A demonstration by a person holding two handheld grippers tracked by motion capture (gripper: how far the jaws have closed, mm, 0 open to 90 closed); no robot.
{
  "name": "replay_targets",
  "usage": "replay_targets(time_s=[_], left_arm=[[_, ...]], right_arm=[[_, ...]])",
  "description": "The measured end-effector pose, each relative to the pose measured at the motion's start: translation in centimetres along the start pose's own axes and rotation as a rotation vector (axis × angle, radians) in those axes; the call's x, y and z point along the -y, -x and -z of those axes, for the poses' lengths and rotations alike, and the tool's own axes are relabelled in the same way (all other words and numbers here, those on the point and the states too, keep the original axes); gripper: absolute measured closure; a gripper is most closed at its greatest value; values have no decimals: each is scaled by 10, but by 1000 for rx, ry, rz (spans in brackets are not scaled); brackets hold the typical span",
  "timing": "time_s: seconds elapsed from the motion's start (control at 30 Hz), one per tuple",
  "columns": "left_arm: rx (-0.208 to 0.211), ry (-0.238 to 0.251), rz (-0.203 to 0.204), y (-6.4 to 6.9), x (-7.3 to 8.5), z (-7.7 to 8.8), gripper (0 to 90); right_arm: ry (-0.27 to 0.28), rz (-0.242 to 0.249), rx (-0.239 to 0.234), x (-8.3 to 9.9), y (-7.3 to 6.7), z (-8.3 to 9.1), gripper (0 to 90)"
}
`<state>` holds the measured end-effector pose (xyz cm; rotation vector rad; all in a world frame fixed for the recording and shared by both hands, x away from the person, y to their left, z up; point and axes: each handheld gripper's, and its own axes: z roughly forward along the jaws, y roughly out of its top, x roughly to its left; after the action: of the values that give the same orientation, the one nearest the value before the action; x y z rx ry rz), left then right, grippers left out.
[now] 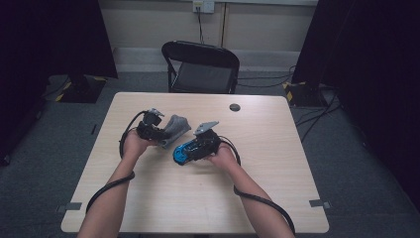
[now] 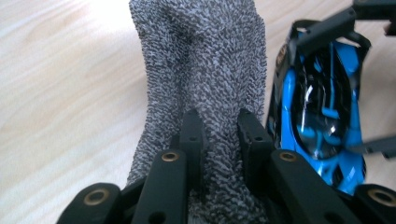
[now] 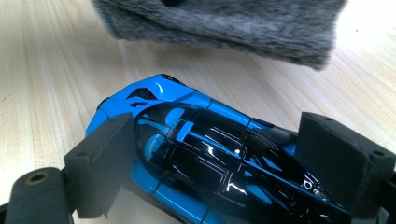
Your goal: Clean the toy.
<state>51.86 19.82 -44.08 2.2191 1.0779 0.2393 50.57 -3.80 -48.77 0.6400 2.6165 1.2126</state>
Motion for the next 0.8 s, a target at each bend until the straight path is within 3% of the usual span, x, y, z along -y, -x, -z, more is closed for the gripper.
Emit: replay_targets(time_s=[0.07, 0.3, 0.5, 0.8], left_arm=[[3, -5, -25, 1, -4, -4, 750], [26, -21, -56, 7, -12, -23, 750], [22, -26, -94, 13, -19, -39, 750], [61, -45, -147, 22, -29, -59, 747]], right_arm=[[2, 0, 0, 0, 0, 0, 118], [4, 0, -1, 0, 0, 0, 118], [8, -2, -6, 1, 1, 0, 119], [10, -4, -8, 1, 1, 0, 119]])
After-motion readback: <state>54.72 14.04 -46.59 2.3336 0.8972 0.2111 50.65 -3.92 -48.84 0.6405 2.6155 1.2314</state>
